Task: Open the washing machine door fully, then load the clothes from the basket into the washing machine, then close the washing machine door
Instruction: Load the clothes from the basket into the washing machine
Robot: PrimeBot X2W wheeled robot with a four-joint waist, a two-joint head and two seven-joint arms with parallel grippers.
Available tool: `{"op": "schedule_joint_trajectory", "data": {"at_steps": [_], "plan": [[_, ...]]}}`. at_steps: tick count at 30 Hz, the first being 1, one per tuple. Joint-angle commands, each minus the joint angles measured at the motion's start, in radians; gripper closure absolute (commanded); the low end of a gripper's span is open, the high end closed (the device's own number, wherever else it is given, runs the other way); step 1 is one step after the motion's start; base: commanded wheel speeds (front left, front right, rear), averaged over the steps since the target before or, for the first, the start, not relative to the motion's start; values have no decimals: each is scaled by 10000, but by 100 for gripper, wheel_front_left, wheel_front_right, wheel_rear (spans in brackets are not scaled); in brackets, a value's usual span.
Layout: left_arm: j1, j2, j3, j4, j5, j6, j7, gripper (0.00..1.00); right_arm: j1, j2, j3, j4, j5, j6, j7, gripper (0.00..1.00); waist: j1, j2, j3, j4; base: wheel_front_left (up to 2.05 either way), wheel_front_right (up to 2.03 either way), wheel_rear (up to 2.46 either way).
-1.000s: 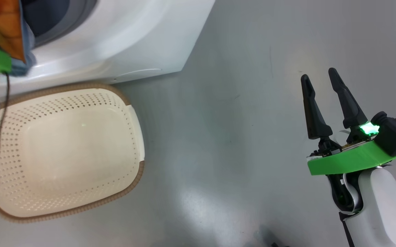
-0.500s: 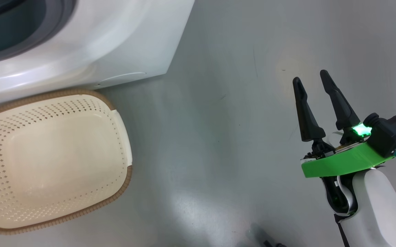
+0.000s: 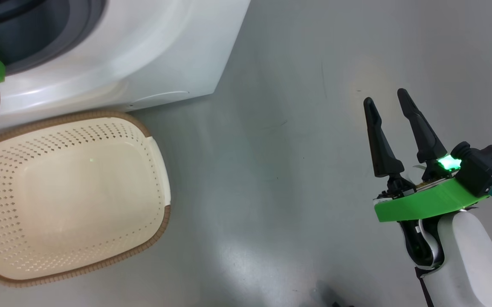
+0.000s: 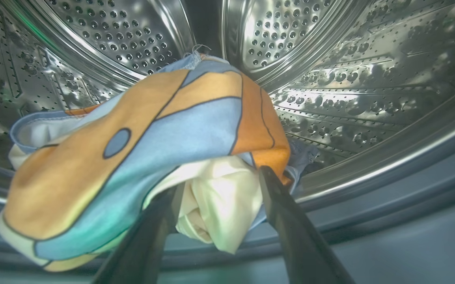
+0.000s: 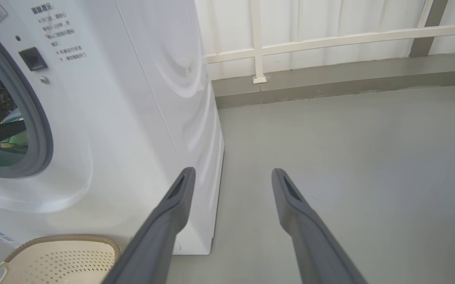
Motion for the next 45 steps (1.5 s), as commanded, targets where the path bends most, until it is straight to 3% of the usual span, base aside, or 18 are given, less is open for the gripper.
{"op": "schedule_joint_trajectory", "data": {"at_steps": [1, 9, 22, 34, 45], "plan": [[-239, 397, 32, -125, -130, -15, -53, 0, 333, -15, 132, -190, 85, 16, -48, 0, 0, 0, -14, 23, 0, 0, 0], [10, 486, -287, -397, -761, -15, -53, 0, 324, -68, 83, -203, 84, 16, -48, 0, 0, 0, -33, 122, 0, 0, 0], [2120, 274, 928, -2684, -1198, -15, -53, 0, 395, -176, -119, -216, 40, 16, -48, 0, 0, 0, -328, 427, 0, 0, 0], [4819, -360, 2383, -4840, -64, -15, -53, 0, 703, -355, -360, -157, 3, 16, -48, 0, 0, 0, -978, 780, 0, 0, 0], [7113, -1068, 3000, -6212, 724, -15, -53, 0, 1268, -611, -553, -11, -1, 16, -48, 0, 0, 0, -2027, 1075, 0, 0, 0]]}}
